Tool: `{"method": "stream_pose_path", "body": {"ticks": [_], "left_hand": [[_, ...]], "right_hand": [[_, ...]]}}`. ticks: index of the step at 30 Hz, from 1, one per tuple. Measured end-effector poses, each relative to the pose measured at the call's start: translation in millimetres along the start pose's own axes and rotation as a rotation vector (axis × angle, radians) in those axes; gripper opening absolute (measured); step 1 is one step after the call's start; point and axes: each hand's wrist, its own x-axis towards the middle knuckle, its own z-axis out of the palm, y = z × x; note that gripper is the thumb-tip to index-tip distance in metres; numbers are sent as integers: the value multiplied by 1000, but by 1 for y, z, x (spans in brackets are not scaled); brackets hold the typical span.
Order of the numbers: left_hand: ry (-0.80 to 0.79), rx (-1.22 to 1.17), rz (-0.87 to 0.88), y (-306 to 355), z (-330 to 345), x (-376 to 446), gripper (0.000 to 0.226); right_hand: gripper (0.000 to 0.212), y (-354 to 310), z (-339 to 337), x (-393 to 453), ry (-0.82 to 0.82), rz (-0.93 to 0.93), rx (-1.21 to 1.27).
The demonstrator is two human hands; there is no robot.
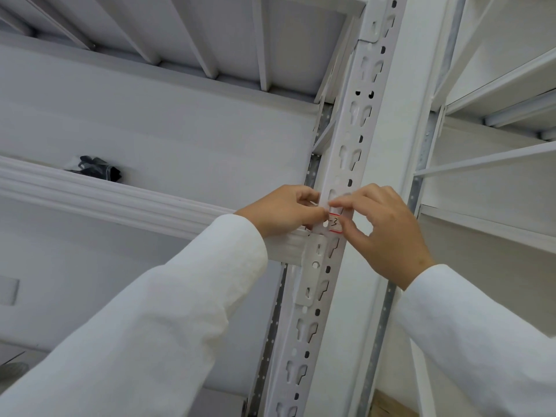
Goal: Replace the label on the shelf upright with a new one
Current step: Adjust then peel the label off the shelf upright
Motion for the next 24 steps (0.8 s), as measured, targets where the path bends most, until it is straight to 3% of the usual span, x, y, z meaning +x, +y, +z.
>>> {"method": "stream_pose_path", "body": {"ticks": [8,24], "left_hand": [[-17,-34,7,-1,-1,-1,23],[-22,-51,11,1,-1,-1,24]], "right_hand": [[8,2,-5,12,-33,-139,-149],[7,1,-9,18,-61,-202,-170]]}}
